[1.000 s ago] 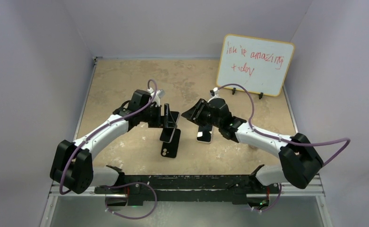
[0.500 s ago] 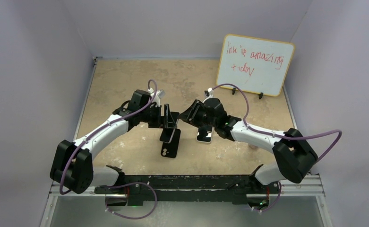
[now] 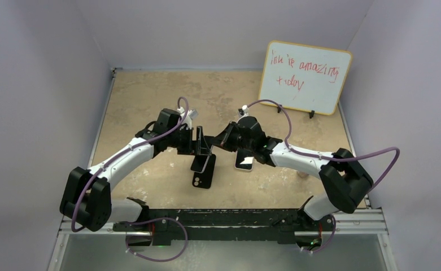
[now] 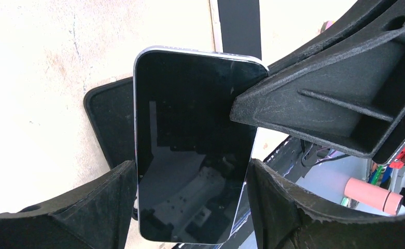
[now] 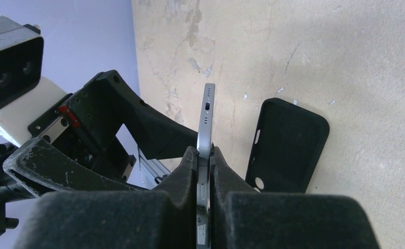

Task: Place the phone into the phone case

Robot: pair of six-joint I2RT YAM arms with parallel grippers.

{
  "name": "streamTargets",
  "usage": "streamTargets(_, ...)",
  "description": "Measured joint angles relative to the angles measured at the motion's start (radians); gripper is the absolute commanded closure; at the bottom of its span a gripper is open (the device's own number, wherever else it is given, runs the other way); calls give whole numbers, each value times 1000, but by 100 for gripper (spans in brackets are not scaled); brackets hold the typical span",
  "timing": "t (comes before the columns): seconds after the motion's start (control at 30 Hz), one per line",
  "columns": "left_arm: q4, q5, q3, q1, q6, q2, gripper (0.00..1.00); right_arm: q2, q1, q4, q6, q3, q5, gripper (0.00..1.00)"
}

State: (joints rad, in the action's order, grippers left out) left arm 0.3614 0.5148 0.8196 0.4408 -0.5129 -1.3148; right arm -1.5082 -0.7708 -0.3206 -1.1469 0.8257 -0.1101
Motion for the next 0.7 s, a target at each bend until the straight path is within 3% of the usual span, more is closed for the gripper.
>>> streamTargets(0.07, 2, 0, 0, 0, 0, 0, 69, 0, -1, 0, -4, 1, -4, 100)
streamTargets(0.2, 6, -2, 0, 0, 0, 2, 33, -2, -1, 0, -5, 1, -10, 100)
streamTargets(0.3, 18, -7, -3, 0, 0, 16, 15, -2, -2, -7, -5, -1, -13, 100)
streamTargets(0.53, 31, -35, -17, 0, -2, 116, 11, -5, -3, -13, 11, -64, -13, 100)
streamTargets(0.7, 39, -58, -31, 0, -8, 142, 22, -11, -3, -7, 23, -101, -13, 100)
